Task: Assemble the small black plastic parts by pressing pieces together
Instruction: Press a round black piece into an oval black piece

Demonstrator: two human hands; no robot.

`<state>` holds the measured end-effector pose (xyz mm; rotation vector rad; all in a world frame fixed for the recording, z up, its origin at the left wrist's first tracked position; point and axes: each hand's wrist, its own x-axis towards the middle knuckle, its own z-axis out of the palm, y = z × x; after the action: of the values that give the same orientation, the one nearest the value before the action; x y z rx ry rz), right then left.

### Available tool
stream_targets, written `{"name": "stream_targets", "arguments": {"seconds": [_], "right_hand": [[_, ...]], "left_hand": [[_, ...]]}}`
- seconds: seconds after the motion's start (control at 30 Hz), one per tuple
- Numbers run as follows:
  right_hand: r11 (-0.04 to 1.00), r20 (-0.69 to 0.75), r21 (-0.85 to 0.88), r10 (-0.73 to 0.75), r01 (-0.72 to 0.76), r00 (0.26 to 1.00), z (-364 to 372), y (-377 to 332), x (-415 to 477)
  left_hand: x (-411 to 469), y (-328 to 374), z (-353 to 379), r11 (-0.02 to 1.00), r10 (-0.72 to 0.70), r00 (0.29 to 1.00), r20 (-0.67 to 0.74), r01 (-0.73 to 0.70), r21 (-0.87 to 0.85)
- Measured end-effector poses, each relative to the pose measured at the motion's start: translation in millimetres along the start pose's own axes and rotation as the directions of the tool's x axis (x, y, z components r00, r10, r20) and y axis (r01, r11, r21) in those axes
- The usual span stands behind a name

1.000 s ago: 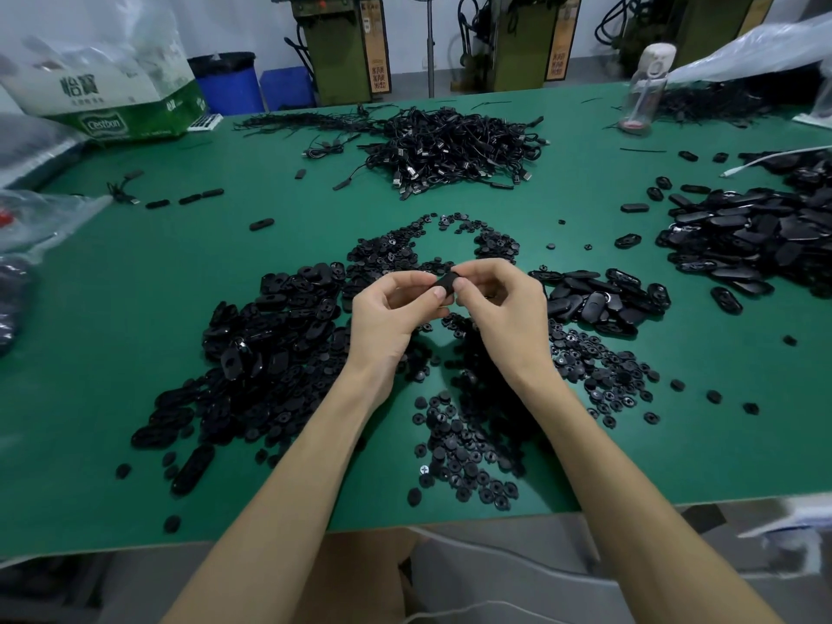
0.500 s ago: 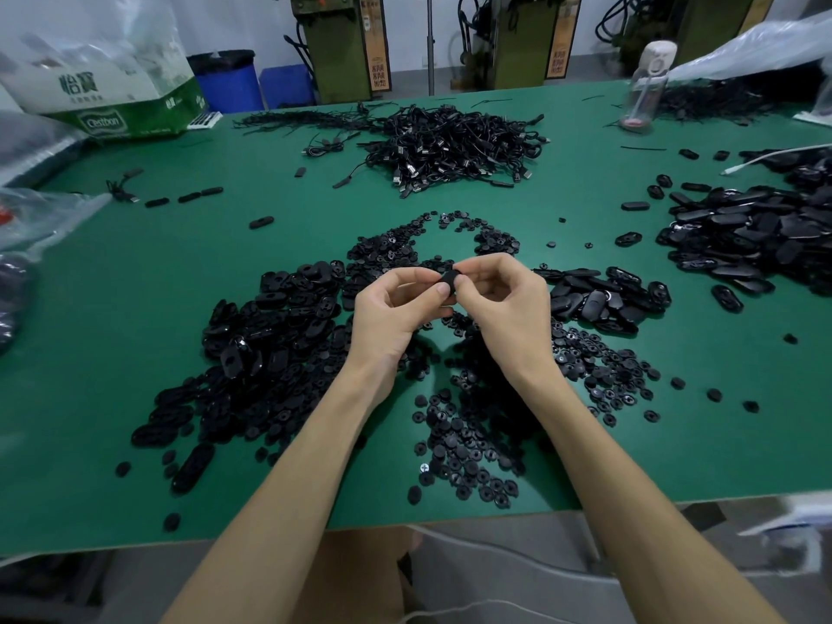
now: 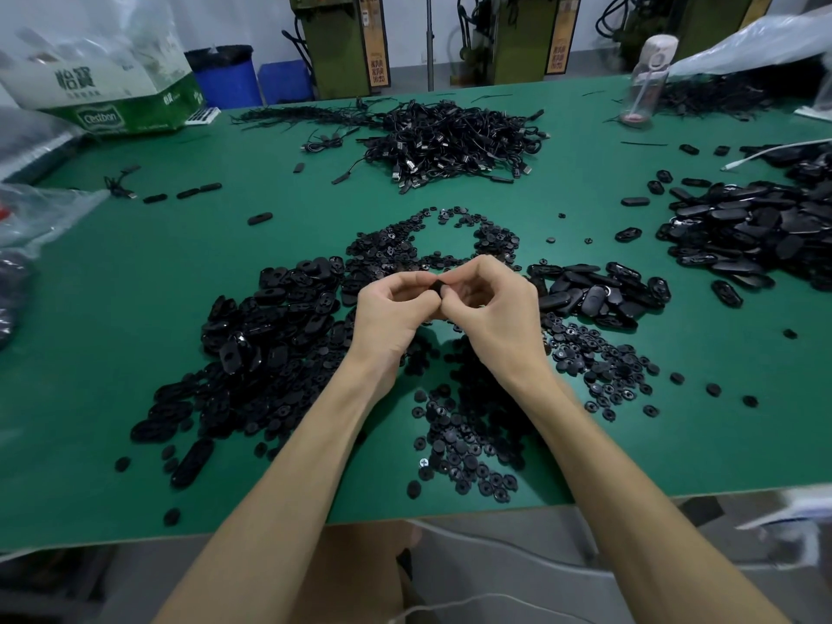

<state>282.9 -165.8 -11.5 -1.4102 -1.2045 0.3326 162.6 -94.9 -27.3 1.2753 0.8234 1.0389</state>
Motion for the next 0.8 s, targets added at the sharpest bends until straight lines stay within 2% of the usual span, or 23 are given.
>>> {"name": "stream_targets", "arguments": {"seconds": [0.23, 0.47, 0.63, 0.8], "right_hand": [[1.000, -0.020, 0.005, 0.011, -0.011, 1.000, 0.1, 0.5, 0.4], [0.994, -0.100, 0.080, 0.085, -0.077, 0.991, -1.5, 1.3, 2.6], [0.985, -0.061, 0.141, 0.114, -0.104, 0.992, -2.0, 3.1, 3.6], [0.980, -0.027, 0.168, 0.109, -0.103, 0.994, -1.8, 3.3, 2.8]], "left_hand": [[-1.3, 0.8, -1.6, 1.000, 0.001, 1.000, 0.011, -0.001, -0.031], [-4.5, 8.1, -1.3, 0.982, 0.027, 0.994, 0.105, -0.007, -0.189], [-5.5, 7.3, -1.6, 0.984, 0.002, 0.993, 0.118, 0.019, -0.178], [-5.4, 6.2, -0.9, 0.997, 0.010, 0.998, 0.068, -0.005, -0.071]]}}
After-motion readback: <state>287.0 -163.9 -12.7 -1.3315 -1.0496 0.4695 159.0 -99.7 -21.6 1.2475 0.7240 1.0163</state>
